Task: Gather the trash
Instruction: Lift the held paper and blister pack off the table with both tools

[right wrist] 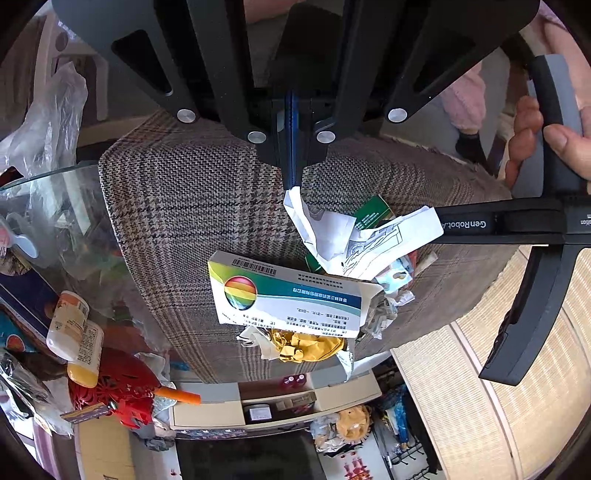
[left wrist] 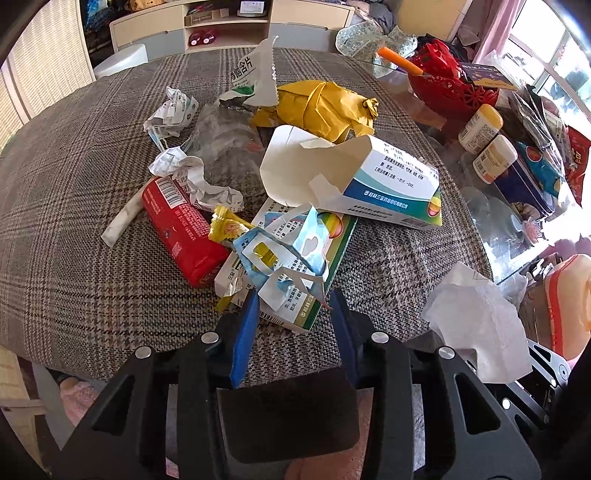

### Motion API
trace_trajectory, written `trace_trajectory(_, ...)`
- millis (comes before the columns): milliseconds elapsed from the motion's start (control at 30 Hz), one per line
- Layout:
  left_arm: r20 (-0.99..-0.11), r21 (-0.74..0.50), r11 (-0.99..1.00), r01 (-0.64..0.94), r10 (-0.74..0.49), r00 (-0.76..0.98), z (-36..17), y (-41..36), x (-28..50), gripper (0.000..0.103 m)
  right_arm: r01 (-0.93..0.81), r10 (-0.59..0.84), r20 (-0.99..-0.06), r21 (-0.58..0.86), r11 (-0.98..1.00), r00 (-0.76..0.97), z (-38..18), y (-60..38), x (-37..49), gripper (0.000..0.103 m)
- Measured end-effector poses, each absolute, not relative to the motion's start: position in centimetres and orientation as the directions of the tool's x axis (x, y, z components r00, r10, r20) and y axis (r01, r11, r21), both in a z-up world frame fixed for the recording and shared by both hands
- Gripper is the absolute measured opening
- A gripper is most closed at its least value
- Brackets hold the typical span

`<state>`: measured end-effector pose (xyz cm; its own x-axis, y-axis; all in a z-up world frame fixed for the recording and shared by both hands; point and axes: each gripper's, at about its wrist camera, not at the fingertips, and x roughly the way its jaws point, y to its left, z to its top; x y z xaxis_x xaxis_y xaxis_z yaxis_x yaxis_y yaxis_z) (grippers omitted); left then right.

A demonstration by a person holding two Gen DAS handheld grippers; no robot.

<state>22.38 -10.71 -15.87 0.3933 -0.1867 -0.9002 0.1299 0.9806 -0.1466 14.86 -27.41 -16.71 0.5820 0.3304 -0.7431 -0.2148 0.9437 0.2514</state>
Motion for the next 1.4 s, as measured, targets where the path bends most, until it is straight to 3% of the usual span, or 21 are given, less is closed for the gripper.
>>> trace_trajectory(333, -0.889, -0.146, 0.977, 0.153, -0.198, 0.412, -15.1, -11.0, 22.5, 0.013, -0.215, 0.335, -0.743, 0.256, 0.942, 0.58, -16.8, -27.5, 14.7, 0.001)
trace_trajectory(500, -0.888, -0.146, 0.976, 0.158, -0.2, 0.414, -15.1, -10.7, 22.8, 0.008, -0.218, 0.34, -0.737, 0.261, 0.94, 0.585, -16.5, -27.5, 14.6, 0.002)
trace_trajectory(800, -0.893, -0.145, 0.979, 0.143, -0.192, 0.407, -15.9, -10.6, 23.9, 0.008, -0.215, 0.338, -0.742, 0.261, 0.941, 0.579, -16.7, -27.6, 14.7, 0.002)
trace_trajectory(900, -0.883, -0.144, 0.978, 0.15, -0.196, 0.426, -15.3, -10.8, 23.9, 0.02, -0.212, 0.337, -0.745, 0.262, 0.941, 0.575, -16.9, -27.5, 15.0, 0.002)
trace_trajectory(1033, -0.873, -0.134, 0.978, 0.16, -0.193, 0.447, -14.4, -11.3, 24.0, 0.024, -0.211, 0.342, -0.741, 0.27, 0.94, 0.577, -16.8, -27.5, 15.1, 0.002)
trace_trajectory(1333, -0.886, -0.116, 0.979, 0.17, -0.179, 0.428, -15.3, -12.5, 25.5, 0.025, -0.199, 0.343, -0.735, 0.281, 0.939, 0.584, -16.6, -28.1, 15.3, 0.002)
trace_trajectory(1400, -0.888, -0.107, 0.979, 0.171, -0.172, 0.427, -15.5, -12.6, 25.5, 0.018, -0.197, 0.341, -0.737, 0.279, 0.94, 0.583, -16.7, -28.1, 15.3, 0.002)
